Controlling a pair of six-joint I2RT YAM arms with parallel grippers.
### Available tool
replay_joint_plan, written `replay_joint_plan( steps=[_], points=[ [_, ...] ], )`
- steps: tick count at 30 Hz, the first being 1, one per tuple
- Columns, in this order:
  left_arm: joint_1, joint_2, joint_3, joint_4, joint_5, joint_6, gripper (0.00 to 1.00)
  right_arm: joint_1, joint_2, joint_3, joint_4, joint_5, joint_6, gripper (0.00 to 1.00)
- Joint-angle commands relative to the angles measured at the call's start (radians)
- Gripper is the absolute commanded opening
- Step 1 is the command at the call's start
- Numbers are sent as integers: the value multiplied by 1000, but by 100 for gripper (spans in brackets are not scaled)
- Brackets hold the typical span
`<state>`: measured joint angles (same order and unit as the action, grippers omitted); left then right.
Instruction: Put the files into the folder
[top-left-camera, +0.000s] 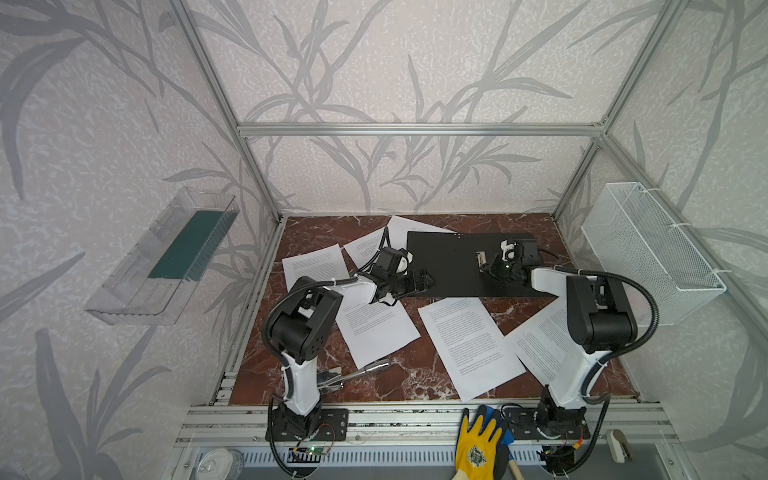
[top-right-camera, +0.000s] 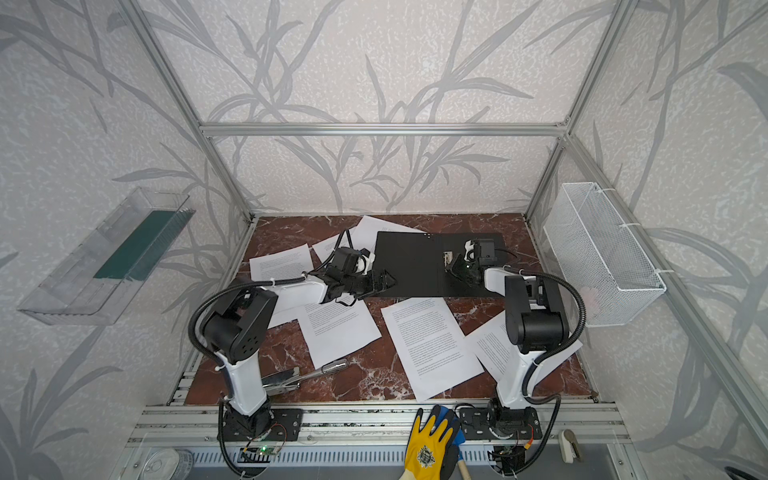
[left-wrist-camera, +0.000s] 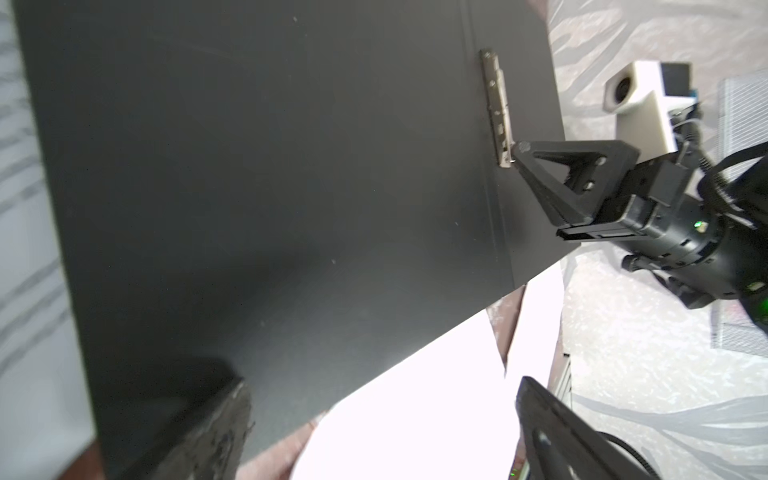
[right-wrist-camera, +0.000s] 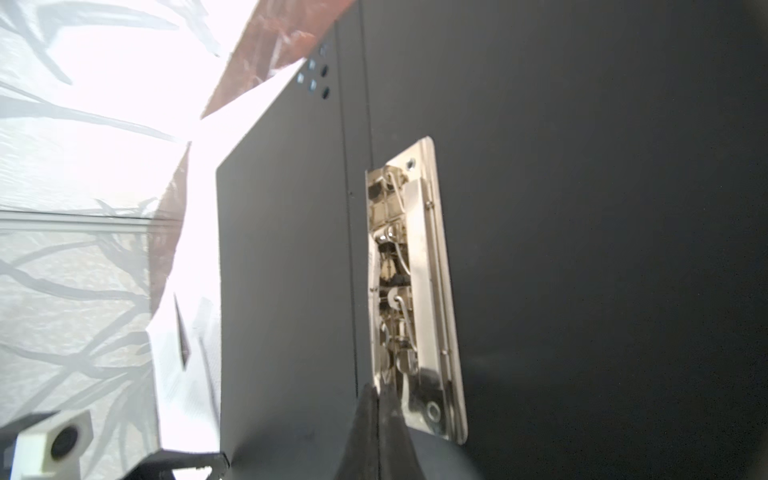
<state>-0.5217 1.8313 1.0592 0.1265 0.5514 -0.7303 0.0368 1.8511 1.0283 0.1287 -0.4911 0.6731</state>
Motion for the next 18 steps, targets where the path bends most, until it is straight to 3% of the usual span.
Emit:
replay_joint_plan(
  steps=[1,10,18],
  points=[
    [-28,-176,-28,-22,-82,-5,99,28,-104,22,29,-1,55,0],
    [-137,-393,-56,-159,-365,113,99,92,-282,-107,93,37,160,0],
    [-149,-320,-61,-173,-326,80,99,193,-383,-266,184,122,203,0]
  ],
)
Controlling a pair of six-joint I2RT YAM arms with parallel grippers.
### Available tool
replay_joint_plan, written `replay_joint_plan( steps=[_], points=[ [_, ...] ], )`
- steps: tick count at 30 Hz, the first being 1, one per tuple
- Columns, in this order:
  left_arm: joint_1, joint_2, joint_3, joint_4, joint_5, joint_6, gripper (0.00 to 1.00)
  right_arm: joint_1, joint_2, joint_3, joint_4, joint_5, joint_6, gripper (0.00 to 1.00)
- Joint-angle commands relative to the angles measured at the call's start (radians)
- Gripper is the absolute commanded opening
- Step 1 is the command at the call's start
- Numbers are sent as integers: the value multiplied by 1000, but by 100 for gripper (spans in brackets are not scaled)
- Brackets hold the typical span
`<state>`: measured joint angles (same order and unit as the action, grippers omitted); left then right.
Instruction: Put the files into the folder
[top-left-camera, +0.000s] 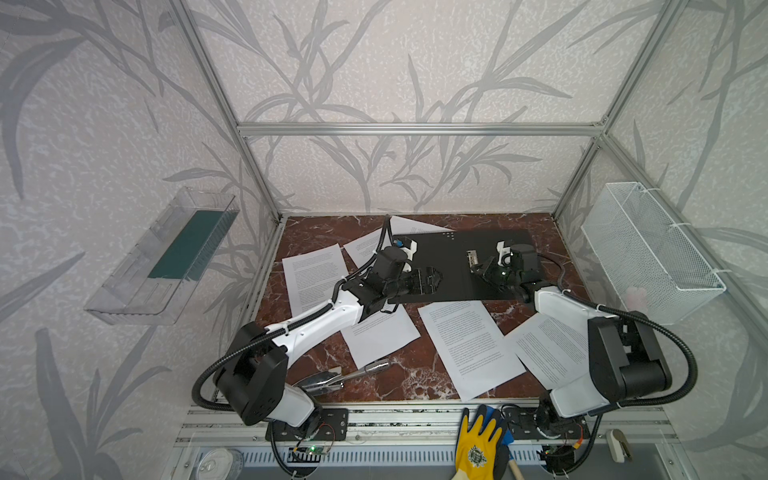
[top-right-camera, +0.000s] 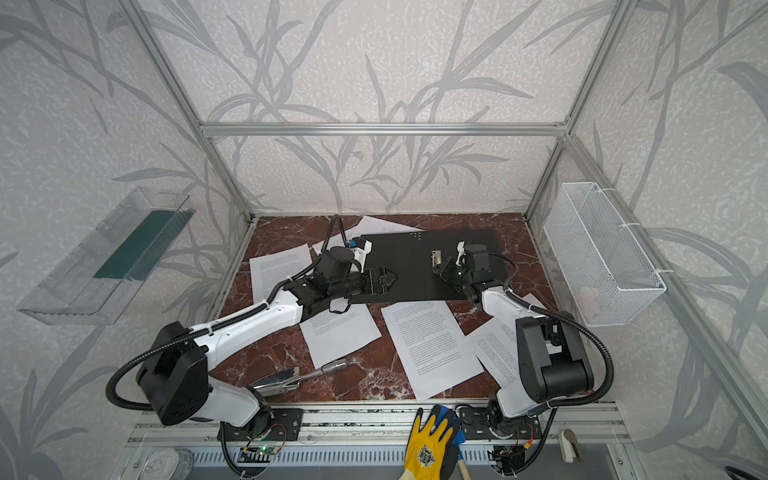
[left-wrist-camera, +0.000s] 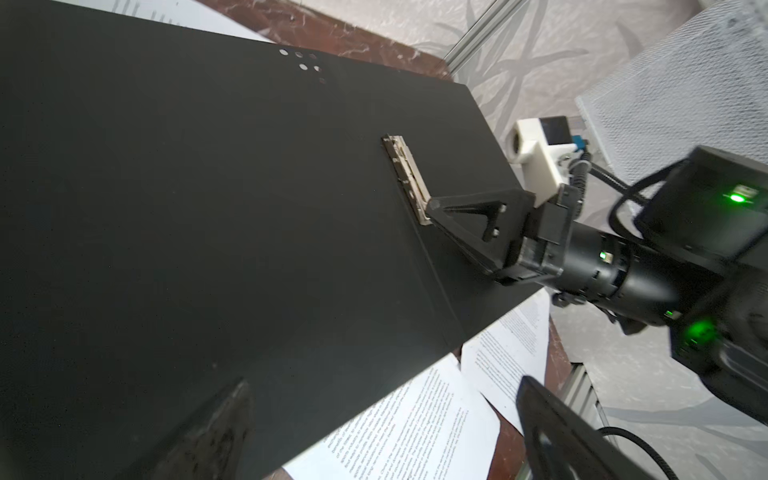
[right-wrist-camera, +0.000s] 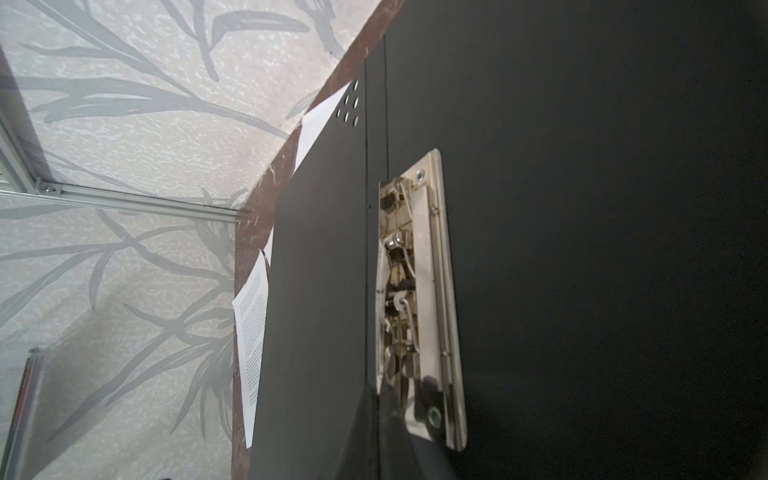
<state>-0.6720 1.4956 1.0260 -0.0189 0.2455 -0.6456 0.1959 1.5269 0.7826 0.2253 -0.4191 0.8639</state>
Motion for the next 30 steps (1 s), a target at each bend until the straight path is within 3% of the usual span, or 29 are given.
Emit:
replay_joint_plan(
  steps=[1,9,16,30],
  points=[
    [1,18,-48,-18,-16,-13,99,49,-70,-46,103,69,13,0],
    [7,37,-179,-3,4,-9,99,169,-73,-248,275,238,-23,0],
    [14,111,-199,-35,47,3,99,179,63,-349,506,216,-8,0],
    [25,208,-213,-110,13,24,99,180,93,-388,459,289,-108,0]
  ],
)
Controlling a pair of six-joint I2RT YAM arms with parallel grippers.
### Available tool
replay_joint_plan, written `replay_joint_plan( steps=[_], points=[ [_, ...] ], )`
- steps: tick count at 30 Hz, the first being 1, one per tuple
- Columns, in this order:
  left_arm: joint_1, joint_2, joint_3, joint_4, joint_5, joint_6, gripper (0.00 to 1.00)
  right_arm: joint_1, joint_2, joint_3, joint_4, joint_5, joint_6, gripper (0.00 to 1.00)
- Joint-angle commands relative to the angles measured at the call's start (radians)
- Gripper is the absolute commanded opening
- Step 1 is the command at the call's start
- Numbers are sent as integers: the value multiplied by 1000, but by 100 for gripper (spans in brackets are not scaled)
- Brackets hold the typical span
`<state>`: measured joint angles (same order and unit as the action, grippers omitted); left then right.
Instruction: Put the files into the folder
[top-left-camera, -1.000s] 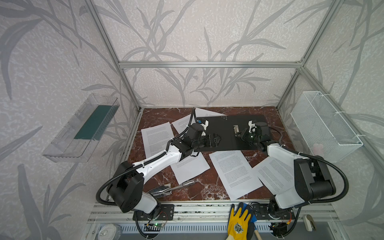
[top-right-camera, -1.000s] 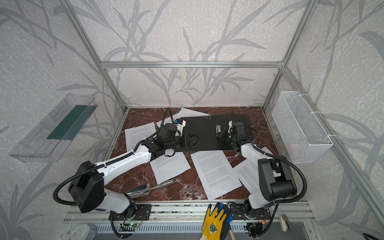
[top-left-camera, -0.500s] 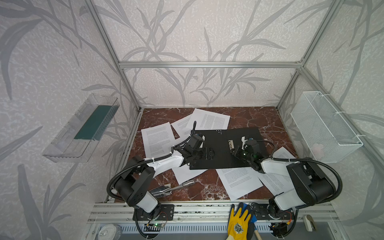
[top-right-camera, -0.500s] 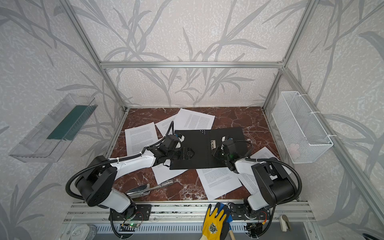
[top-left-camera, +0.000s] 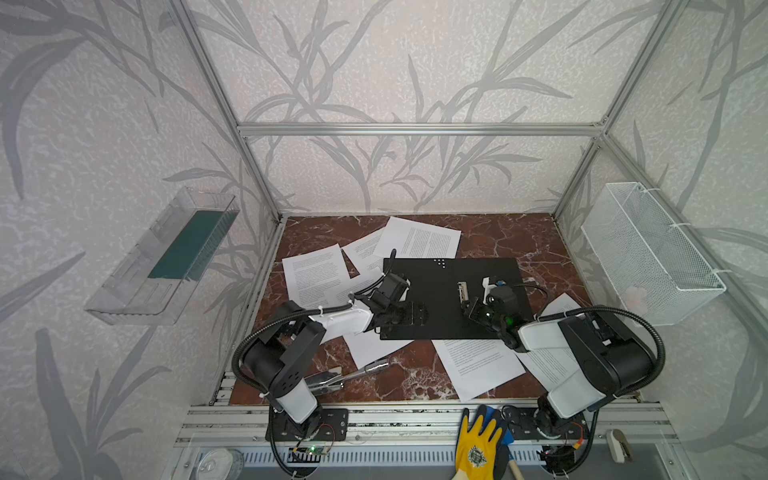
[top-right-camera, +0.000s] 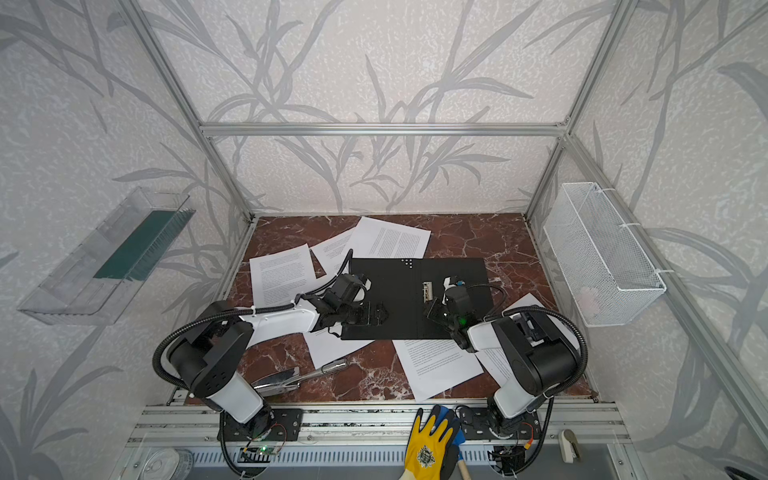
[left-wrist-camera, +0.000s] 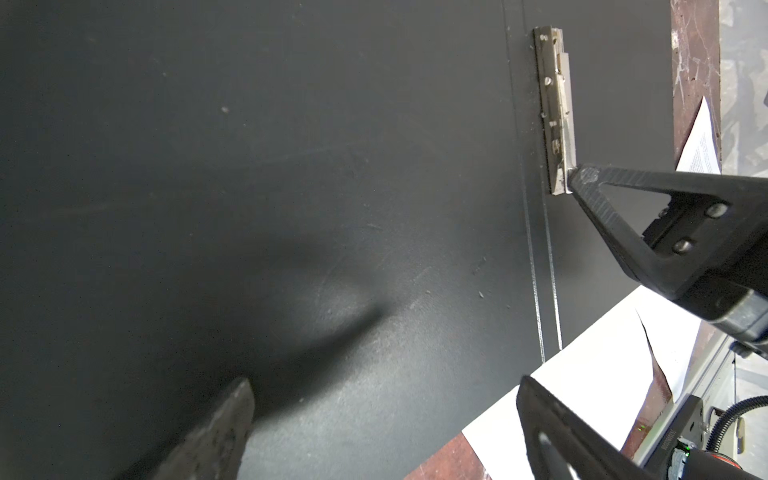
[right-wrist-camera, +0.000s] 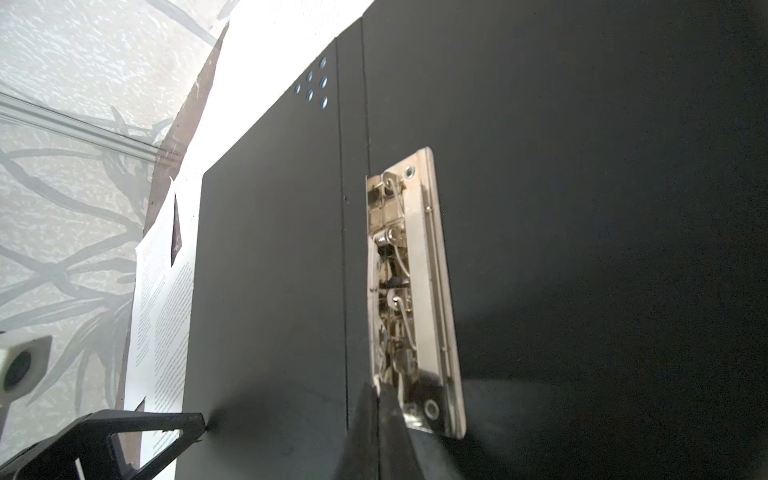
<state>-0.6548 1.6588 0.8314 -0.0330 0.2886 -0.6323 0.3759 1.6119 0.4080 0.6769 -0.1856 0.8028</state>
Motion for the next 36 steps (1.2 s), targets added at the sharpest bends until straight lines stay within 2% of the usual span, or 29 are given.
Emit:
replay_joint_plan(
  steps=[1,16,23,25,27,36],
  points=[
    [8,48,-17,-109,-39,15,99,0,8,-15,-5,63,-53,0],
    [20,104,-4,-150,-60,9,99,0,1,5,-230,265,-109,0],
    [27,120,-6,-160,-93,14,99,18,5,38,-299,315,-138,0],
    [27,127,-10,-162,-98,12,99,22,36,73,-336,318,-124,0],
    [33,122,-13,-160,-101,11,99,35,62,64,-275,309,-111,0],
    [62,109,-28,-153,-101,31,99,102,123,105,-342,471,-69,0]
  ],
)
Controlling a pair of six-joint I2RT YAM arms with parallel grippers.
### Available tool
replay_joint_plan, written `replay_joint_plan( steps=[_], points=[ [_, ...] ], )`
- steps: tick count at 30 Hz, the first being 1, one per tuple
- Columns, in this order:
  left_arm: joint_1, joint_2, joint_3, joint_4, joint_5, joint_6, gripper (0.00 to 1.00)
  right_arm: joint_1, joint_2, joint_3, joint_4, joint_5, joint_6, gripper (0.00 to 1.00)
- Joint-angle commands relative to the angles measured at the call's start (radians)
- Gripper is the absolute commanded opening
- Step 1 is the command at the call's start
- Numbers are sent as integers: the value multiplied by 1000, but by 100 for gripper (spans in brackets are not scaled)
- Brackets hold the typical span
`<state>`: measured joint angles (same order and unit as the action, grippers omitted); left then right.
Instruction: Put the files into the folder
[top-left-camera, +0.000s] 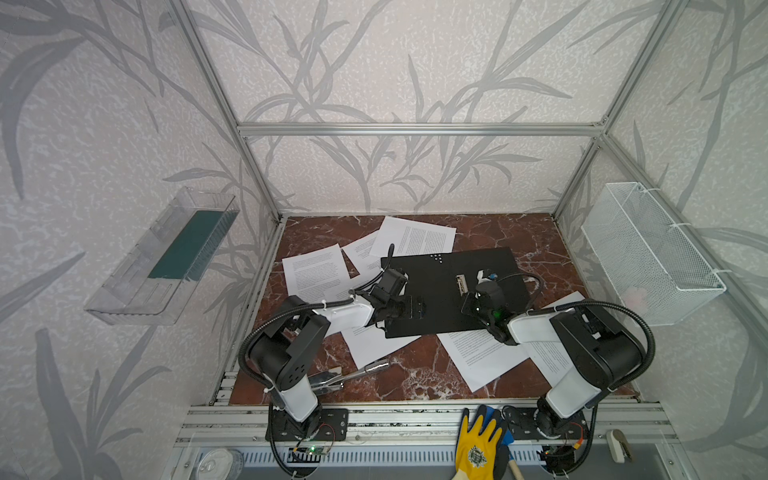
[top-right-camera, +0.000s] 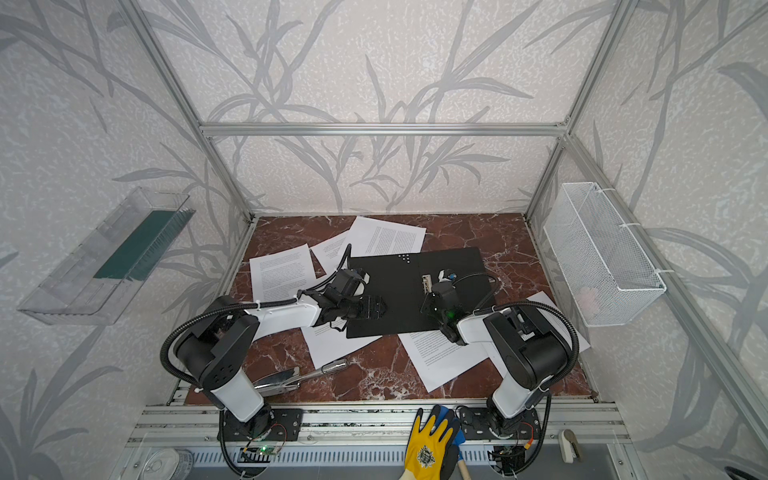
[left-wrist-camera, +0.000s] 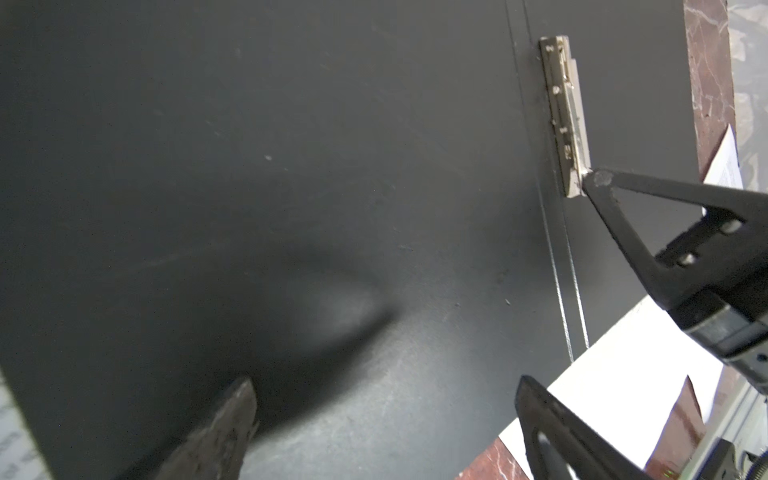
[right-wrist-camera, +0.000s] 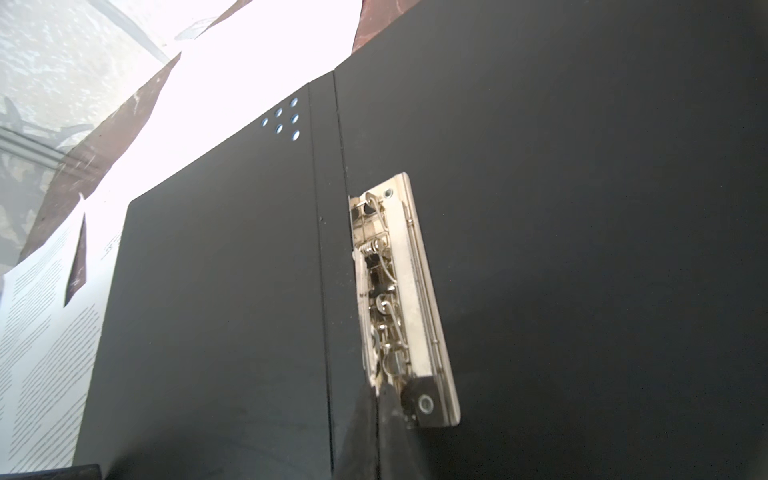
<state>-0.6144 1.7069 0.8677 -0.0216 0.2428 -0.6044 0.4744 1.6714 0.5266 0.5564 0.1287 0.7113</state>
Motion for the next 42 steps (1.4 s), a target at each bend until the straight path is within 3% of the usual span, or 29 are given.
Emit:
replay_joint_plan(
  steps=[1,4,7,21,25,28,36,42],
  points=[
    [24,67,-62,-162,-52,4,99,7,70,-8,-227,163,35,0],
    [36,77,-66,-153,-42,7,99,7,79,13,-234,150,44,0],
    [49,78,-80,-139,-40,8,99,6,51,-2,-124,54,23,0],
    [101,105,-109,-108,-2,16,99,-29,-15,99,-148,-201,0,0],
    [103,106,-107,-112,0,17,99,-29,-85,124,-176,-219,-40,36],
    [103,104,-105,-113,-3,17,99,-28,-173,122,-206,-238,-68,48],
    [103,102,-99,-109,17,18,99,-30,-318,86,-349,-199,-146,50],
    [103,96,-97,-107,31,21,99,-33,-292,66,-356,-186,-136,41]
  ],
)
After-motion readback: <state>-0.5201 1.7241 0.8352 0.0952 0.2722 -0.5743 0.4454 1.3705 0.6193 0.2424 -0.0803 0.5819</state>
